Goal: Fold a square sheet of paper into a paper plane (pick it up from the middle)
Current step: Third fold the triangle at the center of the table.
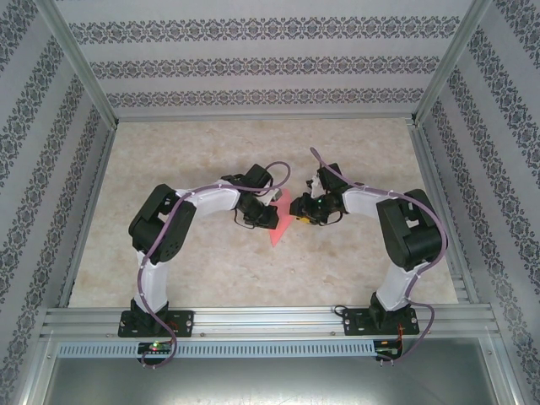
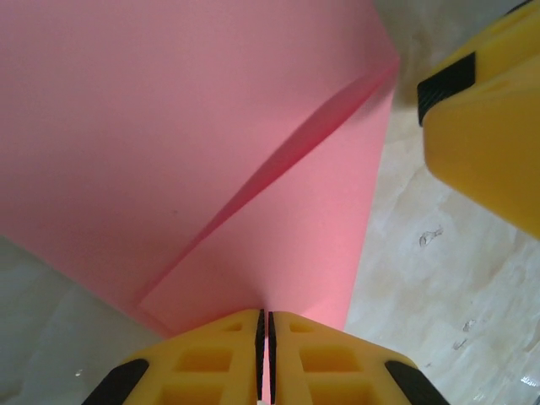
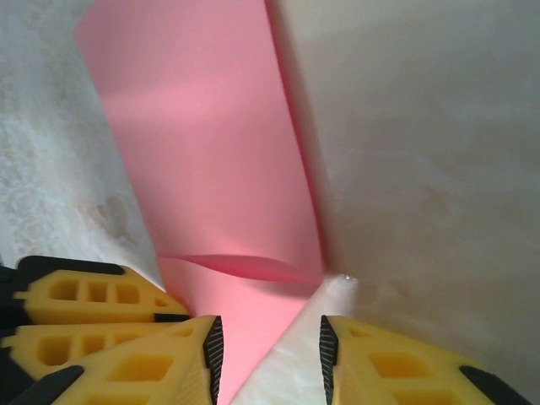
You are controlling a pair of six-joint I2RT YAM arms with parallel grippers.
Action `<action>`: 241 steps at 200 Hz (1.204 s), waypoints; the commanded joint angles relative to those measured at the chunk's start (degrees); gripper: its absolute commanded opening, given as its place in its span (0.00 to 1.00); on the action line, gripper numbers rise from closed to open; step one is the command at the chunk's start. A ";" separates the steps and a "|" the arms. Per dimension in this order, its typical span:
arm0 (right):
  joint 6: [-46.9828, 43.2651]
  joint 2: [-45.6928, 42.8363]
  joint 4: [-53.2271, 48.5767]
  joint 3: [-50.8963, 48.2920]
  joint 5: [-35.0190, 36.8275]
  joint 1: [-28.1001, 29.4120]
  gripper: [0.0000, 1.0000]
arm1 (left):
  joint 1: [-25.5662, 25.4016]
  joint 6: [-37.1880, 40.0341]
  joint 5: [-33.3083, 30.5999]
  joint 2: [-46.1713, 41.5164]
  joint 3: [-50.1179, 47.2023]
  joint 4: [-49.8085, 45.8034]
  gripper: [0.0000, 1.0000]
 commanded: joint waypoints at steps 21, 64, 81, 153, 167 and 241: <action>0.42 2.08 0.78 2.34 -0.94 0.80 0.38 | 0.95 1.18 0.79 -1.17 -1.56 0.15 0.14; 1.73 3.09 2.80 3.30 -3.00 1.39 0.37 | 1.48 1.23 1.14 -0.80 -2.45 0.67 0.14; 1.37 2.93 2.10 3.91 -2.97 1.52 0.37 | 1.57 1.27 1.44 -0.75 -2.56 0.82 0.14; 4.56 2.26 6.92 1.91 -5.98 1.72 0.35 | 2.43 1.08 2.86 -0.94 -2.98 1.56 0.14; 4.94 2.41 7.54 1.48 -6.32 1.87 0.33 | 2.60 0.92 3.20 -0.87 -3.00 1.78 0.14; 6.86 0.59 8.76 -1.57 -6.08 3.57 0.23 | 2.88 1.03 3.85 0.64 -2.81 2.45 0.13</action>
